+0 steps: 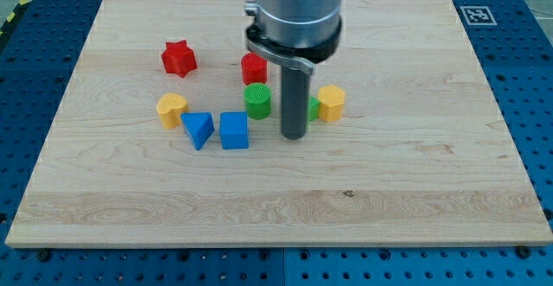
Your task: Push the green star towards the top left of the yellow hexagon
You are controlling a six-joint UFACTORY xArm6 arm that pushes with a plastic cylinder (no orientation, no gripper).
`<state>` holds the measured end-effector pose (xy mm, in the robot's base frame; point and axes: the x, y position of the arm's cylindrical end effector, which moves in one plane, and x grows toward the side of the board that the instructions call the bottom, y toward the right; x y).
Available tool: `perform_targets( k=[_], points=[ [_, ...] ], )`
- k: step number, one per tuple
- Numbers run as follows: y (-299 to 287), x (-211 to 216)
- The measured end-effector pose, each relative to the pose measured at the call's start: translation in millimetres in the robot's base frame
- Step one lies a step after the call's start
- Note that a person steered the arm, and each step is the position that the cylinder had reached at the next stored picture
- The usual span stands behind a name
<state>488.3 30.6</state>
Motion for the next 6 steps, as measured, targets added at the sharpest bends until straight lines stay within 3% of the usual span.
perform_targets(
  k=[2, 4, 6],
  points=[
    [49, 1],
    [0, -4],
    [-43, -62]
  ],
)
